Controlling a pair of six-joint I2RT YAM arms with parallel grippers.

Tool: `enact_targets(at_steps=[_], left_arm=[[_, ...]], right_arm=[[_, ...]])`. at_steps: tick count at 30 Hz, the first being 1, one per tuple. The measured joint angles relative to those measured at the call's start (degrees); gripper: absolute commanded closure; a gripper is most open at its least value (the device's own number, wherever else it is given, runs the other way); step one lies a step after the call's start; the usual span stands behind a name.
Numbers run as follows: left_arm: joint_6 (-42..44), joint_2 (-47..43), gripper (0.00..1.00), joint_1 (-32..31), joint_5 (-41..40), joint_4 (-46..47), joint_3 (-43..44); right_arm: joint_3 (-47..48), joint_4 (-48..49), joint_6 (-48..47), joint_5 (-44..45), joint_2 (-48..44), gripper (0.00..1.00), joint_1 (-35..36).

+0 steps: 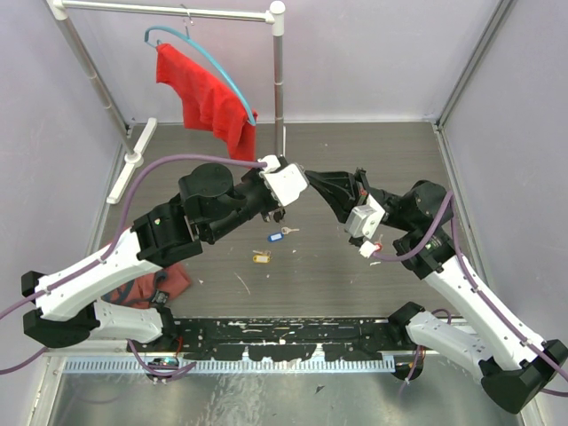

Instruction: Put the keys on the keyring

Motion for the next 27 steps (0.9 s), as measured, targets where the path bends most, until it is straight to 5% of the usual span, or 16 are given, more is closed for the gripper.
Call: enact_targets(at_steps=[27], left_arm=[[1.53,-1.75,1.0,-0.11,3.78,-1.03,-0.07]], right_arm=[[2.38,-6.95,-3.17,1.55,-0.7,0.99,0.0]])
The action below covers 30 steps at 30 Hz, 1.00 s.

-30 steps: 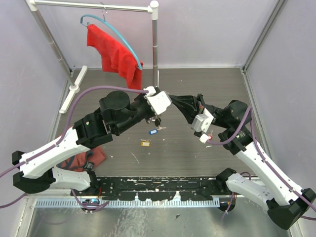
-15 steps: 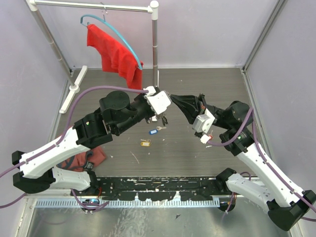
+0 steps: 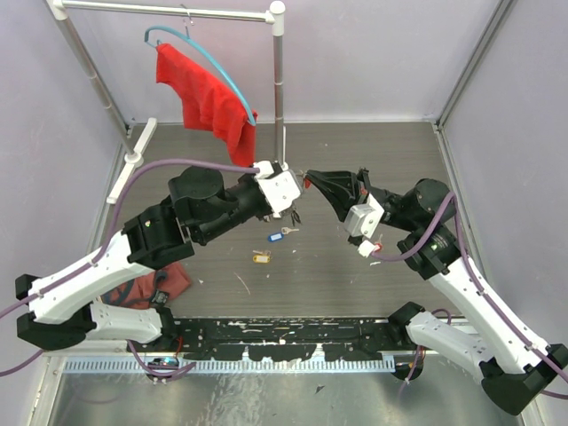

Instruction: Put the keys on the keyring

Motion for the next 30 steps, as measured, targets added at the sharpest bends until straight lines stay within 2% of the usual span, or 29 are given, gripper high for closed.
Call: enact_targets(at_steps=[17,30], left_arm=[[-0.07,-0.11,1.0,-0.02,-0.81,-2.27,0.0],[-0.68,0.81,1.0,-0.02,-1.27,-2.05,0.02]], right_arm=[[1.27,-5.03,-1.6,-1.79,-1.16,0.99,0.0],[1.29,-3.26,0.13,-4.79,-0.63,0.99,0.0]])
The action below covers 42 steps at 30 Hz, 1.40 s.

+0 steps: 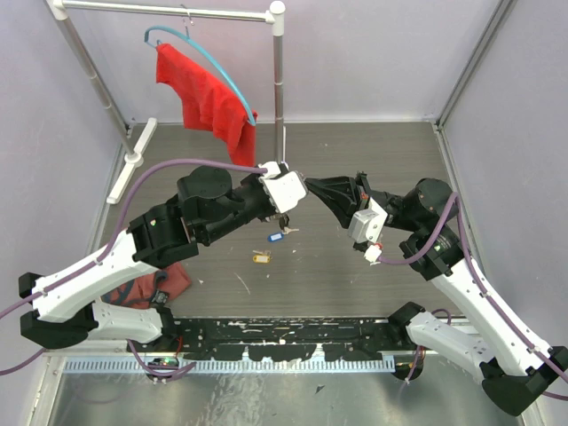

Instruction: Put the keys on the keyring

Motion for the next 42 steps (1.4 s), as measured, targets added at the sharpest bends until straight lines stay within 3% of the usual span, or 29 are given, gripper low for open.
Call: enact_targets(at_steps=[42], left_arm=[[-0.5,0.92,1.0,0.0,-0.26,1.75,0.96]], right_arm=[[-0.11,4.68,2.71,0.33,1.81,0.99,0.02]])
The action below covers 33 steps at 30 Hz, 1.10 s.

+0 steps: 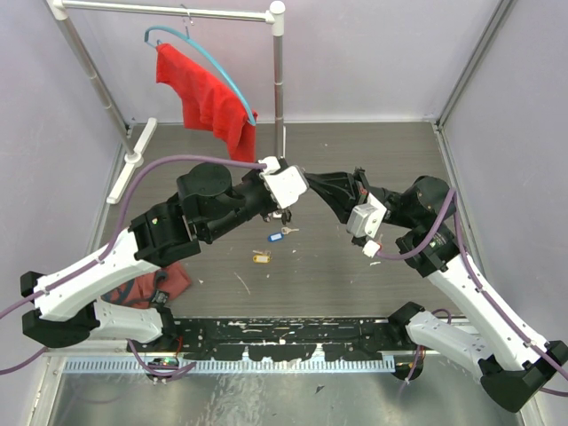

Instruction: Put the keys on the keyring

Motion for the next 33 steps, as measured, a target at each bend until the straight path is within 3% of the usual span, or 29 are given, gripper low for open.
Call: enact_targets(at_steps=[33], left_arm=[[0.04,-0.02,1.0,-0.33,1.4,-0.15,0.0]], right_arm=[[-0.24,-0.5,-1.36,4.55,-1.97,0.99,0.24]])
